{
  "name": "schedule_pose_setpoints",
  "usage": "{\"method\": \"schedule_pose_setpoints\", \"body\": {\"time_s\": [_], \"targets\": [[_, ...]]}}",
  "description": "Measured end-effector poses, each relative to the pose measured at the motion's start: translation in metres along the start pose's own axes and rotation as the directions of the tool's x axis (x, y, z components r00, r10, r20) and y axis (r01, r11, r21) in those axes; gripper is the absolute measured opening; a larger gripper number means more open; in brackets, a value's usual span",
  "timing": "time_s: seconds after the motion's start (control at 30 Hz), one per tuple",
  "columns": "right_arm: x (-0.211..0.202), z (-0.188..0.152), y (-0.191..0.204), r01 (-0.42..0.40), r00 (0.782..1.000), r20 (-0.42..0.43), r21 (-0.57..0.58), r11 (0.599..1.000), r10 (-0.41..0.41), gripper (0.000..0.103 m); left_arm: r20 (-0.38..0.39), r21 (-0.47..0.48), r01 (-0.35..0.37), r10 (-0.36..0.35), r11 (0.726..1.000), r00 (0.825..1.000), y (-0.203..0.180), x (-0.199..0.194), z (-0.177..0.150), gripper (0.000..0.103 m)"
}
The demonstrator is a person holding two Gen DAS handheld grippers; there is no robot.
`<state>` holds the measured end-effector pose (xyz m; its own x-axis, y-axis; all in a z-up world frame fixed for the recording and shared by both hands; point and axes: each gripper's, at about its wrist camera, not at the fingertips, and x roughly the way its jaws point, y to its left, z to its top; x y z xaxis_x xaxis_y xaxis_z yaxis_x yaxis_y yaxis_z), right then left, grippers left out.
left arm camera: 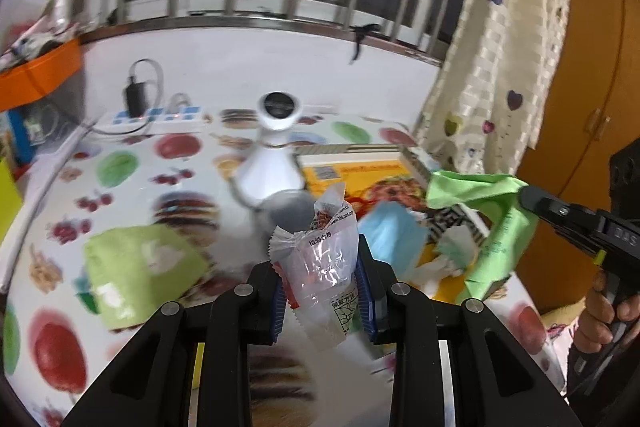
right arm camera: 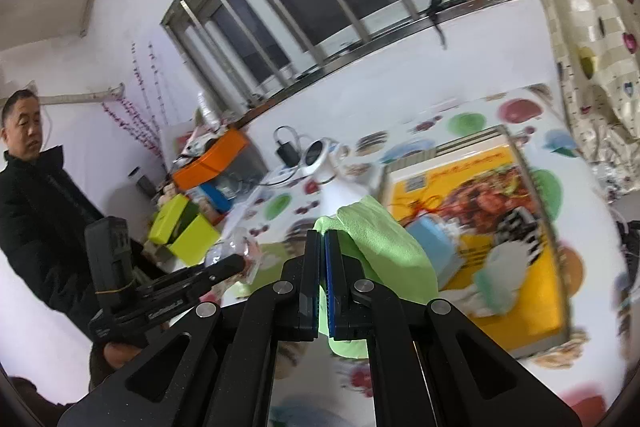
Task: Organize soft objects
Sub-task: 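Carry the green cloth and plastic bag over the yellow box with both grippers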
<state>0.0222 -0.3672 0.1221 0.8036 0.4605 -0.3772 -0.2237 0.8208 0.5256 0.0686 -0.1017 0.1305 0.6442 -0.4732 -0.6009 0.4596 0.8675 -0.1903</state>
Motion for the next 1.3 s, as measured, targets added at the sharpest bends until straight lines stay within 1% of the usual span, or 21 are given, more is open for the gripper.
{"method": "schedule_pose_setpoints", "body": {"time_s": [0.1,0.27,0.47,0.67,0.8,0.97,1.13,1.3], "targets": [[-0.004,0.008,-0.014,0.047,0.999,0.016,0.006,0.999,-0.047,0.002,-0.017,0.023,0.031,-0.031,0.999,0.999,-0.018,0.015,0.003,0.028],[0.000,0.023,-0.036,0.113,0.993,0.017,0.015,0.993,-0.113,0.002,-0.054,0.046,0.072,-0.070,0.996,0.996,-0.037,0.037,0.001,0.028],[0.015,0.042,-0.061,0.165,0.986,0.009,0.025,0.986,-0.165,0.002,-0.113,0.078,0.096,-0.086,0.992,0.990,-0.054,0.065,-0.011,0.028],[0.037,0.049,-0.075,0.182,0.983,-0.003,0.019,0.983,-0.182,0.002,-0.176,0.081,0.126,-0.111,0.989,0.978,-0.064,0.090,-0.023,0.028],[0.050,0.050,-0.082,0.189,0.982,-0.015,0.024,0.982,-0.189,0.002,-0.210,0.084,0.133,-0.113,0.988,0.971,-0.067,0.103,-0.031,0.028],[0.063,0.050,-0.089,0.220,0.975,-0.029,0.009,0.975,-0.220,0.002,-0.228,0.085,0.134,-0.111,0.987,0.967,-0.068,0.108,-0.035,0.028],[0.073,0.046,-0.095,0.232,0.971,-0.058,0.025,0.972,-0.230,0.002,-0.247,0.081,0.140,-0.116,0.987,0.962,-0.069,0.114,-0.036,0.029],[0.080,0.042,-0.098,0.235,0.970,-0.079,0.037,0.971,-0.231,0.003,-0.253,0.074,0.142,-0.119,0.987,0.960,-0.068,0.120,-0.035,0.032]]}}
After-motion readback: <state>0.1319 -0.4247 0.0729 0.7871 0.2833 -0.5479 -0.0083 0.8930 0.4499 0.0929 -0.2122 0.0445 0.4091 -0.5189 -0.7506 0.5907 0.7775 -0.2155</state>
